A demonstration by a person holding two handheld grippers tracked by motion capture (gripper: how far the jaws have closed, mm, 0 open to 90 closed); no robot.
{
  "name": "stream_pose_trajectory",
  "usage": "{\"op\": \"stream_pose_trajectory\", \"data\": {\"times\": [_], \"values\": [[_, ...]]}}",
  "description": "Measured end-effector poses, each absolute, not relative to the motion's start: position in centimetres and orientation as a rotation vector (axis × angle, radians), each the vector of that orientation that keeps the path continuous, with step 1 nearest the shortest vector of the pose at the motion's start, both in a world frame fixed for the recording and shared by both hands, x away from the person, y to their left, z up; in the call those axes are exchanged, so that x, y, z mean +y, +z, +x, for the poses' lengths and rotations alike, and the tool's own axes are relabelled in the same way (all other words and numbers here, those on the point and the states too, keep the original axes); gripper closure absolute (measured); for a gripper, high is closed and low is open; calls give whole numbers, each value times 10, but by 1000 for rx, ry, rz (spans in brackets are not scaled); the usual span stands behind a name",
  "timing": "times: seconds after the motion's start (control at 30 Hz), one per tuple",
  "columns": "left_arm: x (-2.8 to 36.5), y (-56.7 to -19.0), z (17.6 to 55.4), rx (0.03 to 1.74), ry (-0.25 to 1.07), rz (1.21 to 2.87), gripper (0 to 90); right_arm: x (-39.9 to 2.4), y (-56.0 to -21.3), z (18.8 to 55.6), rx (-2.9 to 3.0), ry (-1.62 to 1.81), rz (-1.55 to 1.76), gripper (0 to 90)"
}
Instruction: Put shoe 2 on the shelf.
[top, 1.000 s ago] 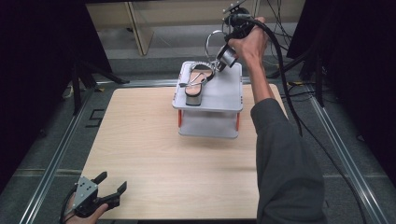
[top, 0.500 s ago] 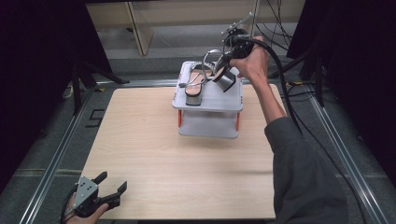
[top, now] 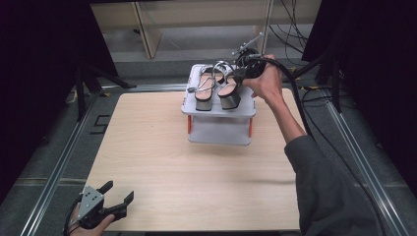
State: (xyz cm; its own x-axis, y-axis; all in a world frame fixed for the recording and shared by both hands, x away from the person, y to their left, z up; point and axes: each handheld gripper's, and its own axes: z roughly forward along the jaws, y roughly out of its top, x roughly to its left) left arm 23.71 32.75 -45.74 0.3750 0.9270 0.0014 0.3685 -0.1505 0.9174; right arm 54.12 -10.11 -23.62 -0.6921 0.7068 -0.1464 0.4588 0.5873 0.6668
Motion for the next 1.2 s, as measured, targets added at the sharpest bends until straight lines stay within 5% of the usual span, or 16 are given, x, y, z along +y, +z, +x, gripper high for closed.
{"op": "stream_pose_trajectory", "data": {"times": [0.93,1.2], "values": [[328,-457,236,1146,764,1721,179,-101,-263,543,2426,764,907,831],[327,-457,237,1148,763,1721,179,-110,-266,529,2390,912,994,577]]}}
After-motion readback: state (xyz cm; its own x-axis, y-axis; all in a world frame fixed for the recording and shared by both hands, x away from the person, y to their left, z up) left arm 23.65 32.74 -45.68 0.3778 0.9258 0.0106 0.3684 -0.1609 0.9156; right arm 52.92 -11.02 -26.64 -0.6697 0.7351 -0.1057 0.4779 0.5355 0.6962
